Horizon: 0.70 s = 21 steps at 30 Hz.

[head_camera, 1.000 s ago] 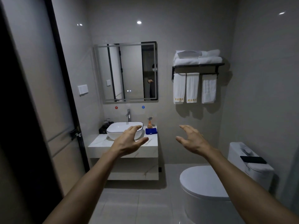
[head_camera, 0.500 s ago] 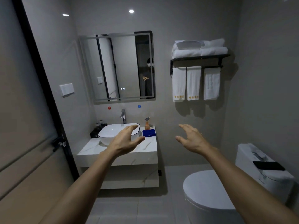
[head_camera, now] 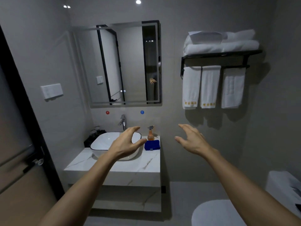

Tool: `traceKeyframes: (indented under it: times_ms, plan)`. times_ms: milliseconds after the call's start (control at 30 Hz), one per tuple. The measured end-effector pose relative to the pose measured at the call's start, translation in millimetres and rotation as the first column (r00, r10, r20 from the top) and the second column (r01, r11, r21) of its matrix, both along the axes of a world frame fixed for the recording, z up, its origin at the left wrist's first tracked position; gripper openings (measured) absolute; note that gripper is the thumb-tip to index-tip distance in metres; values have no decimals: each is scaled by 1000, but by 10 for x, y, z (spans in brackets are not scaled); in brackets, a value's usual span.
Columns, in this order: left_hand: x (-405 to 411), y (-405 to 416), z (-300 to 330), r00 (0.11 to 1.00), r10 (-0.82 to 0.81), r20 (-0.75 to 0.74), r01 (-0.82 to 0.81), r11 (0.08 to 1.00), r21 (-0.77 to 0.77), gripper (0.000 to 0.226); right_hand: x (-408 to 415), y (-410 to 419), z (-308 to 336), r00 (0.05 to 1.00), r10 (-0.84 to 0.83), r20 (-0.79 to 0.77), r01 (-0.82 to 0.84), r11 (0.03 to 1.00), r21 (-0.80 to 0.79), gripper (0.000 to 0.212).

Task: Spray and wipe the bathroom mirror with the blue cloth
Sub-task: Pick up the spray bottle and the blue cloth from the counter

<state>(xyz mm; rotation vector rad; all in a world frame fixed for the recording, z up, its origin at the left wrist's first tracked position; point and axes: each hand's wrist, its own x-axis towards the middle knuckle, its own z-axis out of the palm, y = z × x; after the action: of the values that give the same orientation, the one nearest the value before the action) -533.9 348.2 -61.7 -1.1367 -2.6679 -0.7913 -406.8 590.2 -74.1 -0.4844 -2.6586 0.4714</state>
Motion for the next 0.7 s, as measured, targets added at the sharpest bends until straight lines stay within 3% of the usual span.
traceKeyframes:
  times_ms: [400, 700]
  plan:
    - [-1468, 577, -142, 999, 42, 1, -42, 999, 23, 71, -1575, 750, 5, 1000, 22, 2, -22, 999, 26, 66]
    - [-2836, 1043, -204, 999, -38, 16, 37, 998, 53, 71, -2875, 1130, -195, 1000, 0, 3, 0, 999, -36, 66]
